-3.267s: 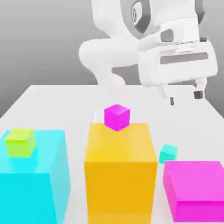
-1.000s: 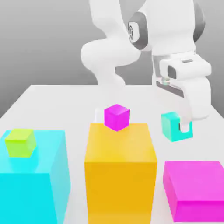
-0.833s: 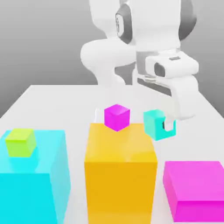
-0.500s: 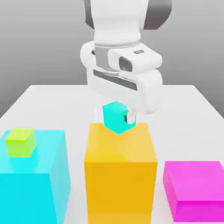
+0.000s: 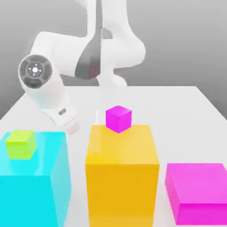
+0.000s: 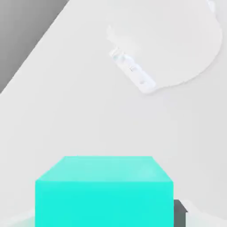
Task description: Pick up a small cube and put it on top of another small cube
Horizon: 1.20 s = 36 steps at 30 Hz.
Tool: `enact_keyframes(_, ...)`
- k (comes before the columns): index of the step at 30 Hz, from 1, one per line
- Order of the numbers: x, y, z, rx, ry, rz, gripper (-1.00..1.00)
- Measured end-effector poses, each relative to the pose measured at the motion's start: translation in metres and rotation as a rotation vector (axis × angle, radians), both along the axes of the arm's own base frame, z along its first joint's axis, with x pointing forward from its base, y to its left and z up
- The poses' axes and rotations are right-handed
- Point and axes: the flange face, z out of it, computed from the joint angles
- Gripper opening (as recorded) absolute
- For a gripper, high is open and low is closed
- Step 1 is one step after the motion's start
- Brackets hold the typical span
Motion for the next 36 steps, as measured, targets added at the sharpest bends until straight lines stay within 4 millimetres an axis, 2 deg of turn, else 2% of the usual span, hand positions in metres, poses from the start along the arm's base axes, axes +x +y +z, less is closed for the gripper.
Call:
enact_keyframes(4,-0.042,-0.009,-0.023,-0.128,0.105,-0.181,-1.00)
enact_keyframes(7,-0.049,-0.008,-0.032,-0.222,0.102,-0.297,-1.00)
enact_keyframes(13,-0.031,-0.003,-0.039,-0.401,-0.028,-0.515,-1.00)
enact_keyframes(21,-0.003,0.000,-0.035,-0.601,-0.243,-0.840,-1.00)
enact_keyframes(28,0.021,-0.001,-0.023,-0.732,-0.407,-1.174,-1.00)
enact_keyframes(36,0.043,-0.004,-0.001,-0.821,-0.557,-1.603,-1.00)
